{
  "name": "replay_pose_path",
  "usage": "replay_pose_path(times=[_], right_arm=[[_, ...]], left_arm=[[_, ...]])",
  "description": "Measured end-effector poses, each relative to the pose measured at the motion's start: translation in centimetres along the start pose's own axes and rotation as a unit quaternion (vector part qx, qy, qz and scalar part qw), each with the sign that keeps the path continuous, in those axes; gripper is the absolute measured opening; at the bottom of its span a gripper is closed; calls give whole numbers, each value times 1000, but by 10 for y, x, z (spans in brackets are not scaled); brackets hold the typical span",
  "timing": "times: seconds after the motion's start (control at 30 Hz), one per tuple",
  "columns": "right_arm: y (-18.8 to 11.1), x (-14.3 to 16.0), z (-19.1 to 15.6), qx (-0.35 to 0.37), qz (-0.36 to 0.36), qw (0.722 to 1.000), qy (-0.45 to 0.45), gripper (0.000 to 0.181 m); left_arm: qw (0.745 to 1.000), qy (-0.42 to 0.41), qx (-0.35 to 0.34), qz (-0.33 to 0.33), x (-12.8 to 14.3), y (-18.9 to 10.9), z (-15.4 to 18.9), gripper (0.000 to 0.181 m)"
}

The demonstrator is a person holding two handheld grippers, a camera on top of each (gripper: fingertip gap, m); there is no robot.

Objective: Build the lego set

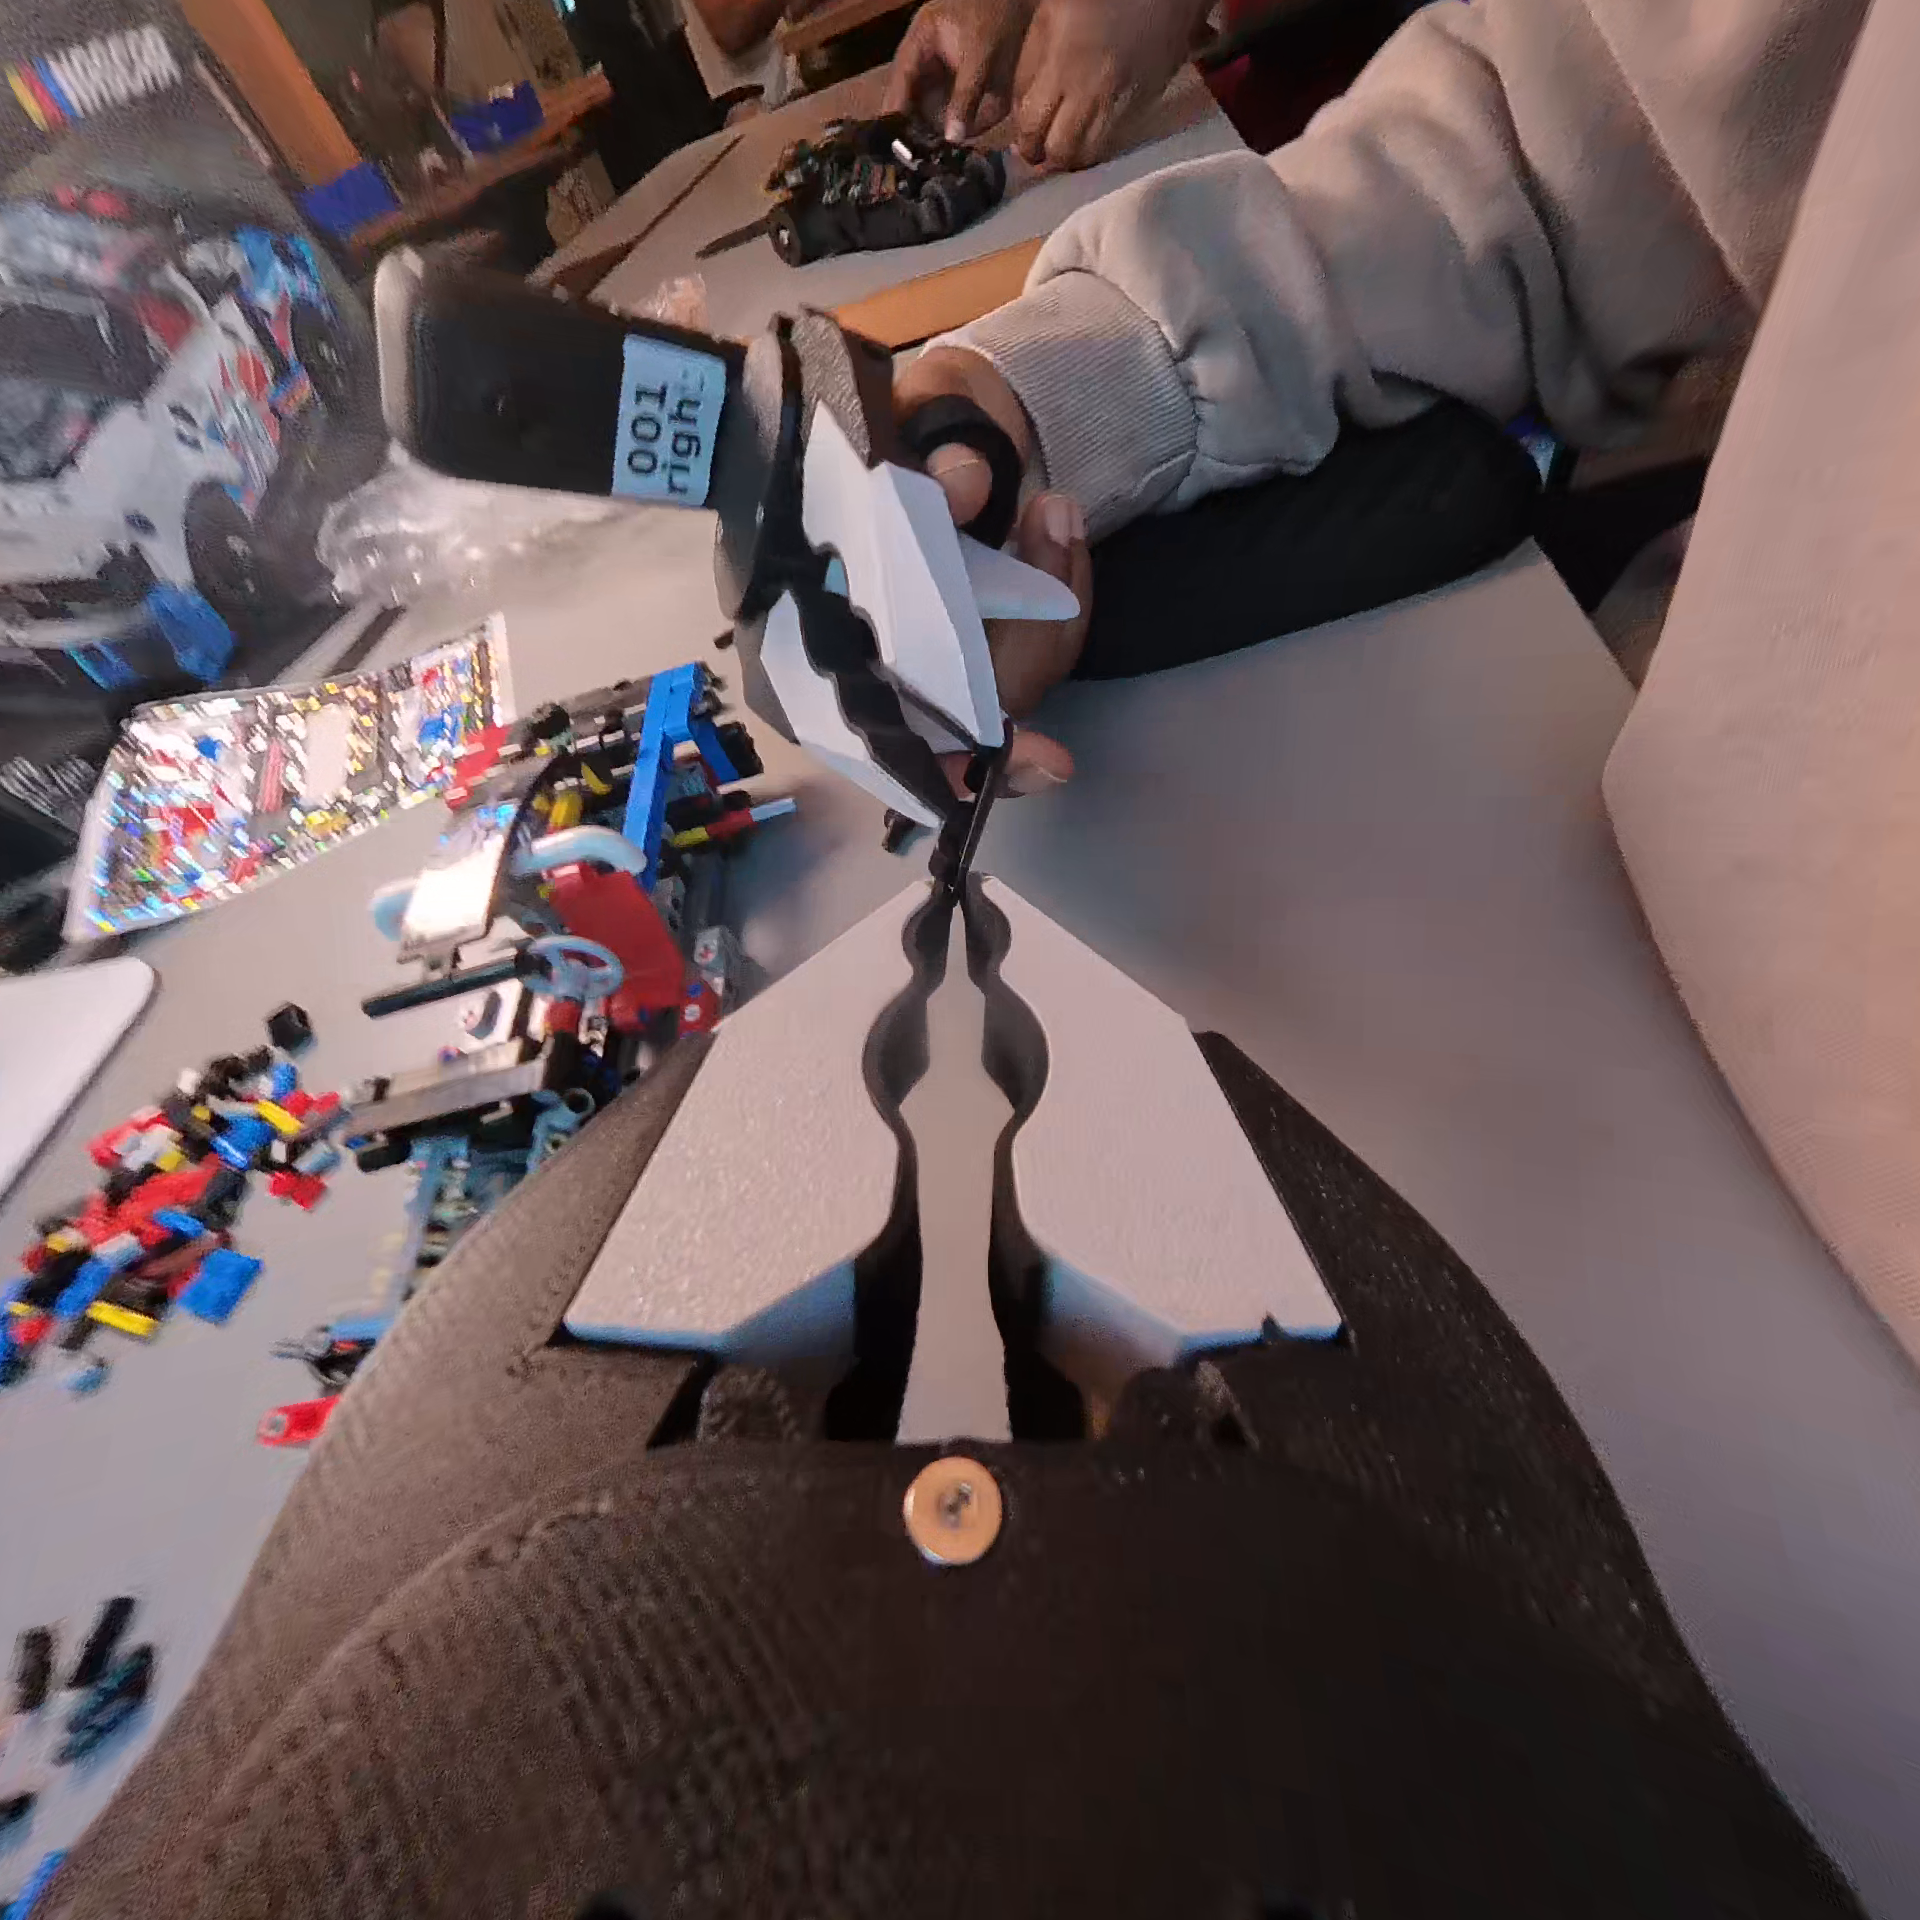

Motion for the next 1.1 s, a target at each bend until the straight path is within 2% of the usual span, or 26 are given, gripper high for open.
replay_pose_path(times=[0.1,0.17,0.27,0.33,0.37,0.47,0.57,0.63,0.7,0.73,0.87,0.93,1.03,1.1], right_arm=[[-6,-11,-2,35,31,996,-70,31],[-11,-17,2,95,37,985,-141,33],[-14,-17,10,186,6,952,-244,25],[-15,-17,14,222,-3,933,-284,11],[-14,-18,12,222,2,931,-291,5],[-15,-19,11,205,13,942,-266,5],[-15,-22,6,184,31,950,-251,23],[-15,-24,5,186,38,947,-259,26],[-13,-22,6,190,26,944,-268,19],[-12,-21,5,189,20,944,-270,9],[-13,-17,8,180,12,958,-224,6],[-15,-18,13,188,18,964,-185,5],[-16,-20,14,186,45,974,-120,5],[-16,-22,14,184,68,977,-83,5]], left_arm=[[991,-131,15,-21,4,1,-11,0],[969,-242,46,-19,4,2,-15,0],[934,-346,91,6,-1,3,-18,0],[913,-390,115,16,-3,3,-19,0],[905,-408,123,20,-3,3,-20,0],[877,-454,152,35,-5,3,-20,0],[856,-486,172,46,-5,3,-19,0],[849,-495,180,50,-6,2,-19,0],[847,-496,183,48,-6,3,-18,0],[848,-495,186,45,-5,3,-17,0],[854,-489,176,37,-2,5,-17,0],[877,-458,140,37,1,6,-23,1],[919,-386,73,37,2,3,-32,28],[946,-319,39,32,1,1,-33,31]])
Point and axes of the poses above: each gripper's, where its closed fingertips meet, y out along the fingers, x out of its underside, z = x × y across the jaws, the point moved 2 cm from there along -y, back along the fingers, and after that the axes turned 4 degrees about -y, right-handed, at the moved point
